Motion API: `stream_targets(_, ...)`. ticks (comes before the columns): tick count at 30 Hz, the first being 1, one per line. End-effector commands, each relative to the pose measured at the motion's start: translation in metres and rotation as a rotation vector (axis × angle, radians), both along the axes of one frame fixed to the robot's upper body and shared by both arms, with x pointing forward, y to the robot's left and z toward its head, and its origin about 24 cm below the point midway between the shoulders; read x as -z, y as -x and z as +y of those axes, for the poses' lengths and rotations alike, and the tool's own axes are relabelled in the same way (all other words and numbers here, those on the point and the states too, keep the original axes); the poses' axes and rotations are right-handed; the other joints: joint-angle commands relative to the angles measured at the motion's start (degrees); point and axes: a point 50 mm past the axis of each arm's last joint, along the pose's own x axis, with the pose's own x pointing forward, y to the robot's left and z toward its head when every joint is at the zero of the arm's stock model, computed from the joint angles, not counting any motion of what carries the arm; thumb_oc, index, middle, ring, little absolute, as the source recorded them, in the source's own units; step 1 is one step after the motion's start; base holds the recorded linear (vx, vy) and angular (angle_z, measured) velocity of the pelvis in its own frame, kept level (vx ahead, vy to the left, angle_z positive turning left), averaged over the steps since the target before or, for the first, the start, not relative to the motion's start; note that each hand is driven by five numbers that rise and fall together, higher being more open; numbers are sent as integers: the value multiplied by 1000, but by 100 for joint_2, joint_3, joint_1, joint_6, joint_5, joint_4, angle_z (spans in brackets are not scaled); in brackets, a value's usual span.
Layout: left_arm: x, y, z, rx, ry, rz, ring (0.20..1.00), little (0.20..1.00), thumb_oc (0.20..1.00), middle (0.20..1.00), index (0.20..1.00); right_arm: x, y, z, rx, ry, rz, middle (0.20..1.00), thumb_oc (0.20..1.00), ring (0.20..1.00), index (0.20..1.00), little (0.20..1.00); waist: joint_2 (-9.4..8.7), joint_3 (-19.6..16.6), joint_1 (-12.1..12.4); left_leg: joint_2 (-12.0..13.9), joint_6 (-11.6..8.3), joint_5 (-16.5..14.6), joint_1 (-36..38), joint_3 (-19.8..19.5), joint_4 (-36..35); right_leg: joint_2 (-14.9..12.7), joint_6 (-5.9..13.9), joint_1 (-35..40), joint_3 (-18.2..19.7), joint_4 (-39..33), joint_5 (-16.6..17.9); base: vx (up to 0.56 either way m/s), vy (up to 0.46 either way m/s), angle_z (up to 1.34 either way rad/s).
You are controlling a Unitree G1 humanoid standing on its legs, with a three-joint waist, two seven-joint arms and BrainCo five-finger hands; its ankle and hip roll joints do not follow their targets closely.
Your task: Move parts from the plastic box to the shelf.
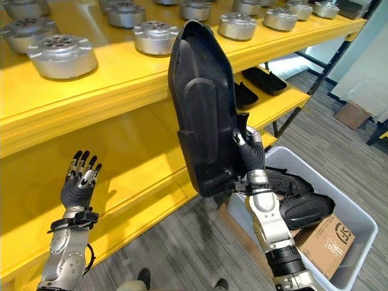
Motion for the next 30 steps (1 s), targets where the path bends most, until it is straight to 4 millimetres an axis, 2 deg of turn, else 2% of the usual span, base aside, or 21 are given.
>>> stream_targets(1,-30,0,2,-11,-80,-149,1000,1000,1000,1000,1000,-28,4,-4,-16,-31,-143,200,200,200,200,200,320,144,-199,-258,526,-405,281,-567,-244,-135,168,-361,1449,1460,753,-121,155,75)
stream_targets(2,-30,-1,2,-5,-87,-150,1000,1000,1000,1000,1000,-27,5,-3,-23,-24,-141,200,200,200,200,200,356,181,-253,-246,535,-415,290,-630,-224,91,102,-575,1891,1605,661,-27,24,115)
stream_targets(3,-31,-3,-1,13,-107,-155,1000,1000,1000,1000,1000,-24,6,-3,-38,-26,-124,200,200,200,200,200,409,183,-343,-255,499,-525,259,-781,-45,341,25,-691,2527,1416,521,13,-56,96)
stream_targets(5,-32,-3,-2,16,-99,-165,1000,1000,1000,1000,1000,-24,6,-1,-54,-29,-122,200,200,200,200,200,433,188,-411,-226,449,-589,236,-856,56,361,31,-827,2756,886,486,57,-123,51)
stream_targets(7,-36,-4,-3,13,-90,-185,1000,1000,1000,1000,1000,-27,3,0,-61,-54,-131,200,200,200,200,200,424,291,-450,-176,327,-691,251,-997,142,287,155,-1038,2948,29,569,81,-148,14)
stream_targets(11,-36,-7,-4,11,-86,-186,1000,1000,1000,1000,1000,-30,1,2,-68,-67,-140,200,200,200,200,200,318,398,-473,-97,208,-849,283,-1105,318,304,306,-1062,3012,-385,590,80,-181,29)
stream_targets(12,-31,-12,-9,41,-47,-173,1000,1000,1000,1000,1000,-28,5,-3,-68,-77,-134,200,200,200,200,200,206,298,-532,-103,120,-882,275,-1208,340,385,335,-813,3183,-403,340,202,-412,26)
stream_targets(14,-27,-13,-14,69,-28,-156,1000,1000,1000,1000,1000,-26,9,-11,-51,-92,-128,200,200,200,200,200,208,162,-579,177,-39,-814,372,-1374,246,636,273,-738,3131,-155,-68,228,-474,120)
stream_targets(15,-25,-11,-14,69,-8,-147,1000,1000,1000,1000,1000,-26,12,-18,-26,-105,-138,200,200,200,200,200,254,80,-581,423,-168,-716,393,-1502,148,798,173,-666,2963,-31,-401,157,-415,133)
stream_targets(16,-23,-10,-14,73,-5,-138,1000,1000,1000,1000,1000,-24,14,-21,-11,-117,-136,200,200,200,200,200,278,39,-590,546,-220,-650,407,-1564,69,891,117,-637,2885,27,-527,156,-531,58)
stream_targets(17,-20,-7,-14,67,7,-126,1000,1000,1000,1000,1000,-26,19,-30,27,-129,-154,200,200,200,200,200,335,-34,-612,788,-325,-521,406,-1650,-60,1044,38,-627,2693,199,-730,94,-405,45)
stream_targets(19,-16,-7,-14,55,39,-117,1000,1000,1000,1000,1000,-28,26,-46,107,-149,-186,200,200,200,200,200,414,-78,-637,1011,-416,-333,340,-1725,-133,1241,-94,-648,2518,419,-978,65,-372,43)
stream_targets(20,-16,-7,-14,55,39,-117,1000,1000,1000,1000,1000,-28,26,-46,107,-148,-186,200,200,200,200,200,418,-82,-642,1014,-419,-332,336,-1732,-136,1242,-96,-650,2511,425,-983,-1,-278,44)
stream_targets(21,-17,-12,-19,62,71,-132,1000,1000,1000,1000,1000,-32,32,-66,221,-183,-231,200,200,200,200,200,481,-42,-787,1040,-396,-153,75,-1181,27,1142,-143,-613,2290,551,-1071,-43,-126,48)
stream_targets(22,-17,-14,-21,70,74,-135,1000,1000,1000,1000,1000,-33,34,-72,262,-193,-245,200,200,200,200,200,508,-13,-859,1066,-382,-105,22,-831,63,1087,-154,-597,2205,586,-1086,-44,-124,37)
stream_targets(25,-16,-12,-21,77,63,-130,1000,1000,1000,1000,1000,-31,37,-79,314,-201,-249,200,200,200,200,200,612,-5,-917,1106,-396,-63,137,-666,-57,1138,-167,-601,2231,627,-1124,17,-27,74)
stream_targets(26,-15,-8,-19,73,52,-120,1000,1000,1000,1000,1000,-26,40,-86,364,-237,-242,200,200,200,200,200,691,-26,-949,1084,-362,-134,233,-621,-96,1138,-153,-646,2297,744,-1139,58,-11,12)
stream_targets(30,-11,-3,-13,47,35,-99,1000,1000,1000,1000,1000,-8,50,-102,498,-293,-202,200,200,200,200,200,793,-57,-1009,1016,-328,-222,383,-562,-136,1057,-110,-645,2354,843,-1173,39,16,-23)
